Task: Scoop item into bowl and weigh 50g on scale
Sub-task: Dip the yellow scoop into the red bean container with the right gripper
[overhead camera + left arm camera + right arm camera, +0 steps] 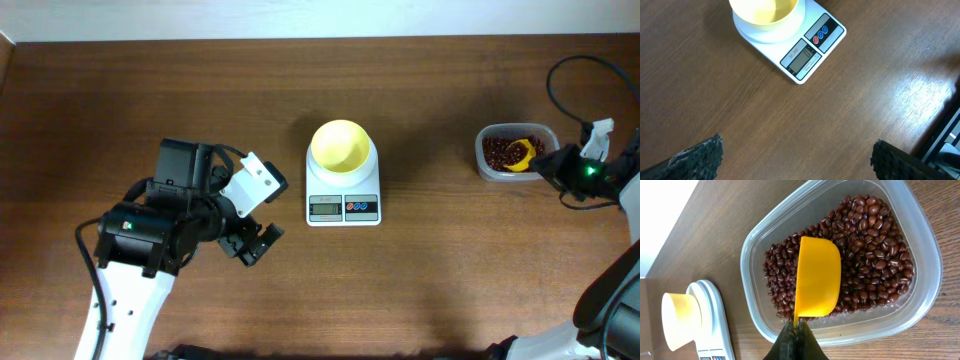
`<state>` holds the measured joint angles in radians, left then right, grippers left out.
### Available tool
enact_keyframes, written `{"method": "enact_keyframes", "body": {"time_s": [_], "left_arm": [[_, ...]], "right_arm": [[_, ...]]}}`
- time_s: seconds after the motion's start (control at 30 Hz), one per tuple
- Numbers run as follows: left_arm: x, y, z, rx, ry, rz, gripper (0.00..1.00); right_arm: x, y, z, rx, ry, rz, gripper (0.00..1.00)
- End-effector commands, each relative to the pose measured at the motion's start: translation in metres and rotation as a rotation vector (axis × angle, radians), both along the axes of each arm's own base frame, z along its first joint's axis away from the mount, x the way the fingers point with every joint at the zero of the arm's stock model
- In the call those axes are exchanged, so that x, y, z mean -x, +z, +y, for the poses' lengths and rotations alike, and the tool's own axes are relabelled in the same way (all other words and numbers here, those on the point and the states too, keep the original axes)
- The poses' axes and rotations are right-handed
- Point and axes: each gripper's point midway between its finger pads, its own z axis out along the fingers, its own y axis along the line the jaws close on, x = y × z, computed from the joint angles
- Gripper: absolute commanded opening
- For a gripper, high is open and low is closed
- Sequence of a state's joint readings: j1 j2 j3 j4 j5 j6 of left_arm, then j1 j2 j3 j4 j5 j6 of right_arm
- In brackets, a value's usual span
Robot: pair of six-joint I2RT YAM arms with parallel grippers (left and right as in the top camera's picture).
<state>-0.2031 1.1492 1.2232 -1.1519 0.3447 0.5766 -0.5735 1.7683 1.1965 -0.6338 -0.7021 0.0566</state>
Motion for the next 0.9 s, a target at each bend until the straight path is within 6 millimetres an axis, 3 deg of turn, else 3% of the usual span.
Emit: {"method": "enact_keyframes", "body": {"time_s": [0.0,0.1,0.3,0.73,0.87], "left_arm": [[-0.002,0.009,-0.001,0.013,-0.012,-0.028,0.99],[-0.002,0.009,-0.001,0.013,-0.012,-0.028,0.99],[-0.002,0.009,-0.001,0.013,-0.012,-0.028,0.99],[-0.002,0.009,-0.001,0.013,-0.012,-0.028,0.99],[-0.002,0.009,-0.001,0.013,-0.012,-0.028,0.99]], "right_arm": [[-0.001,0.006,0.002,-0.076,-0.014,-0.021,0.04],[0.003,0.014,-0.009,-0.133,-0.040,-0.062,0.04],[0.005,0.032,-0.011,-0.234,-0.034,-0.138,0.04],[0.003,0.062,0.011,-0.395,0.049,-0.252,0.04],[-0.002,0.063,0.030,-0.407,0.098,-0.248,0.04]]}}
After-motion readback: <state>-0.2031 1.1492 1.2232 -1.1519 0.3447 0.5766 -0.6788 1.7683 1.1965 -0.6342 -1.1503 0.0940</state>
